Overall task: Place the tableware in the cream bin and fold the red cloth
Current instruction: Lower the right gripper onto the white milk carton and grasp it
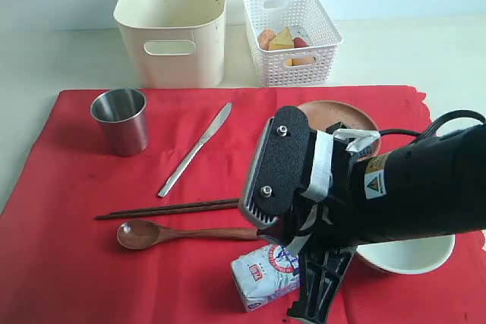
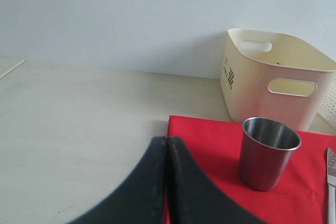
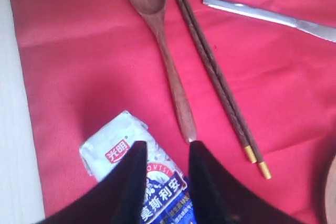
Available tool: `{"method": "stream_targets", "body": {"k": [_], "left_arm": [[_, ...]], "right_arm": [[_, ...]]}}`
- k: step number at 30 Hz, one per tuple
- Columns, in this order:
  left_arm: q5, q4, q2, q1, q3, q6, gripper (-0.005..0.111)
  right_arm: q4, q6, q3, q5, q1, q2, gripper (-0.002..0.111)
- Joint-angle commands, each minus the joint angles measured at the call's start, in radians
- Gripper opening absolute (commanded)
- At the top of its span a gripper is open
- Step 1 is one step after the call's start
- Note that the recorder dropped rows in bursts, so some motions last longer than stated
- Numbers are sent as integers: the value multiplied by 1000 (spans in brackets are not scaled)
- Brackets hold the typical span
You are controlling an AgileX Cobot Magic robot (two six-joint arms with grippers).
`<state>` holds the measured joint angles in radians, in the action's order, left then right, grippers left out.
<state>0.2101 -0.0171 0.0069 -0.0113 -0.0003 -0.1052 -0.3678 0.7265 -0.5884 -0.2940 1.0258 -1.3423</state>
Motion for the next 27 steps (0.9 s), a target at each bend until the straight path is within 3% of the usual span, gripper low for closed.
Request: {"method": "stream_targets", "body": {"k": [1,3,21,27], "left_arm": [[-3,6,-7,1,0,1,3],[-3,6,-7,1,0,1,3],[-3,6,-7,1,0,1,3],[-3,6,-7,1,0,1,3]], "right_arm": [[1,7,14,43,9,-3,68],[1,9,14,38,9,-48,76],[1,58,14,161,9,-234,76],[1,58,14,153,9,-121,95]]}}
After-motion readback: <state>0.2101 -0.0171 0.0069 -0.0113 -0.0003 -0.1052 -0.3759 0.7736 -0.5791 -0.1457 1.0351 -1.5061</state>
